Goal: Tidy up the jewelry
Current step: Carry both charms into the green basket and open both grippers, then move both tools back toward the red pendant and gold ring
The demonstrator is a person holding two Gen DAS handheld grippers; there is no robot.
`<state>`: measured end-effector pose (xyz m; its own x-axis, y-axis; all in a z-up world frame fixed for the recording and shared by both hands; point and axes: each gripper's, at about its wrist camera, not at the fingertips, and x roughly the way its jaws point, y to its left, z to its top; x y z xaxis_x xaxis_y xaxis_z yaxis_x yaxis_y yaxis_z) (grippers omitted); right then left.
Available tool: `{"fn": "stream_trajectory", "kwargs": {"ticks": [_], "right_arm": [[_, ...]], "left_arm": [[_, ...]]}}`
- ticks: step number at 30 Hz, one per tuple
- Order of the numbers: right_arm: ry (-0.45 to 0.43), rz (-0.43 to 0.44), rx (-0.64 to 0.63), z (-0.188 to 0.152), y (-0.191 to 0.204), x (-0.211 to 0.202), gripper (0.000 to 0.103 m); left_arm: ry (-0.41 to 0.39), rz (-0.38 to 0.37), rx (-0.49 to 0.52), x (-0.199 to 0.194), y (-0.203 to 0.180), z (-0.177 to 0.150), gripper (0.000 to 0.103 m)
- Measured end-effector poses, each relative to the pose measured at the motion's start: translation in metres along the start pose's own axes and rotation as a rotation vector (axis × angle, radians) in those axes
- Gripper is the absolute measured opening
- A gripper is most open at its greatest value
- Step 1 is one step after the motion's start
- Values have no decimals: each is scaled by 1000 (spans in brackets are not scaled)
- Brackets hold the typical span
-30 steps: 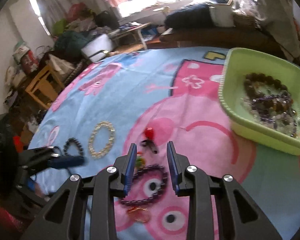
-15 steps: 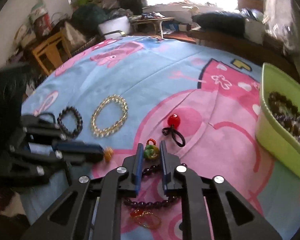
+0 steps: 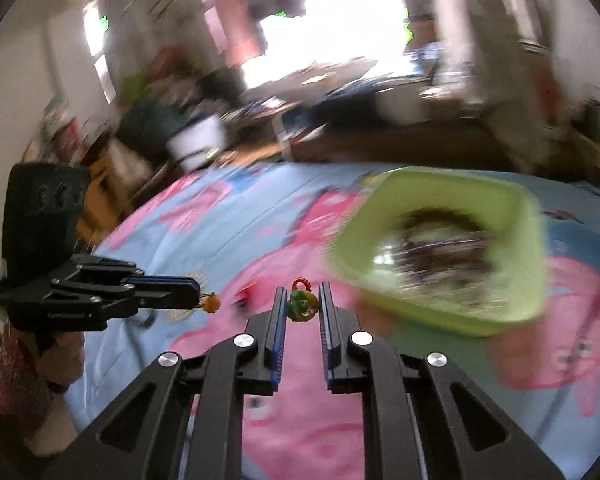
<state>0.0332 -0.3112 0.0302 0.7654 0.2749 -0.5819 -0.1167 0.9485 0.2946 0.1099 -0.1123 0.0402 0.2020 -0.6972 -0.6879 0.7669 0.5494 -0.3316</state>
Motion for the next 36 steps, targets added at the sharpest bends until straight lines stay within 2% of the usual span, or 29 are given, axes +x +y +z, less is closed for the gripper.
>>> {"fn": "stream_trajectory", "kwargs": {"ticks": [4, 6, 8, 10, 11, 14, 17, 22, 27, 31, 34, 36], "right_arm": [[-53, -63, 114, 7, -52, -18, 0], [-64, -79, 156, 8, -72, -21, 0], [-75, -56, 195, 9, -86, -18, 0], [-95, -49, 234, 11, -97, -15, 0], [-106, -47, 249, 11, -100, -17, 3], [-148, -5, 280, 12, -105, -25, 5], [-167, 18, 305, 9, -103, -36, 5], [-132, 93, 262, 2, -69, -40, 5], [-13, 138, 168, -17, -26, -15, 5], [91, 158, 62, -38, 16, 9, 4], [179, 160, -48, -56, 53, 26, 4], [202, 142, -101, -63, 66, 31, 4]], "left_arm": [[4, -2, 40, 42, -34, 56, 2], [8, 46, 61, 58, -40, 69, 2], [34, 107, 60, 81, -43, 82, 2], [94, 124, 30, 103, -39, 89, 5], [112, 127, 14, 108, -36, 90, 6], [111, 118, -33, 106, -27, 91, 7], [73, 114, -61, 80, -16, 88, 7], [-44, 148, -70, 4, 11, 56, 7], [-55, 214, -138, -46, 51, -4, 7], [-23, 260, -125, -57, 60, -44, 7], [-4, 289, -111, -52, 64, -51, 7], [6, 273, -118, -47, 66, -49, 7]]}}
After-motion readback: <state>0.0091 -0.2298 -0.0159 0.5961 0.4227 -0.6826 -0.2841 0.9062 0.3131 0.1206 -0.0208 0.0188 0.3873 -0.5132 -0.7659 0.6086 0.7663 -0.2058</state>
